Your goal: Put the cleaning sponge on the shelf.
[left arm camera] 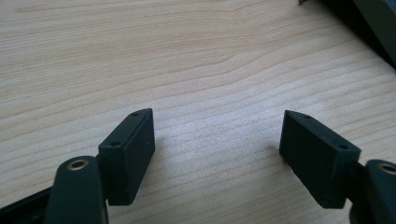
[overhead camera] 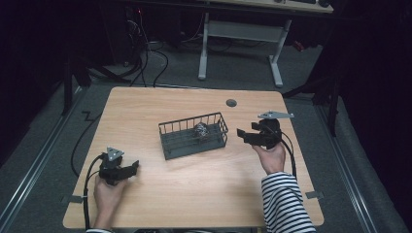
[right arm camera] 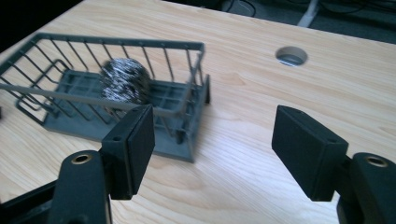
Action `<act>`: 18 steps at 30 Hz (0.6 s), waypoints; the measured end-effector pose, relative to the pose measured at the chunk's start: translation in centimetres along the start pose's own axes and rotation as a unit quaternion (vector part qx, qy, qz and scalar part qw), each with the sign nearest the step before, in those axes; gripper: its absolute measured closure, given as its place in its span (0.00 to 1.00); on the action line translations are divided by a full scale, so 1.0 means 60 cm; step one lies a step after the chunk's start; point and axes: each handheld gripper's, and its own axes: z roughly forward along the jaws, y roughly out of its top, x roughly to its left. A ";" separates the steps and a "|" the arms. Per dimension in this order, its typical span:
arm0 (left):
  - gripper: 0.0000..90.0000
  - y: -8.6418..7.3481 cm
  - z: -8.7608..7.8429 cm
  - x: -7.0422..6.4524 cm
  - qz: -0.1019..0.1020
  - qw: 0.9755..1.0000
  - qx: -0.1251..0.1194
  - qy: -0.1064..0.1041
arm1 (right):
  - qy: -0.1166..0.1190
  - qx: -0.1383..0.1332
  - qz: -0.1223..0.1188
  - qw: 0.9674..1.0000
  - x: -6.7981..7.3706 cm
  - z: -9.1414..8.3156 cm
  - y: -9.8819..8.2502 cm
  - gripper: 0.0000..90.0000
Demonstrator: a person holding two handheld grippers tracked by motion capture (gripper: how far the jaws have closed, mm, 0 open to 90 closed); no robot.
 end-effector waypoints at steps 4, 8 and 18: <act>0.30 0.000 0.000 0.000 0.000 1.000 0.000 0.000 | -0.007 -0.006 0.001 1.000 -0.008 -0.018 -0.004 0.34; 0.30 0.000 0.000 0.000 0.000 1.000 0.000 0.000 | -0.013 -0.014 -0.001 1.000 -0.014 -0.036 -0.009 0.35; 0.30 0.000 0.000 -0.001 0.000 1.000 0.000 -0.001 | -0.020 -0.010 0.026 0.999 -0.043 -0.049 -0.052 0.36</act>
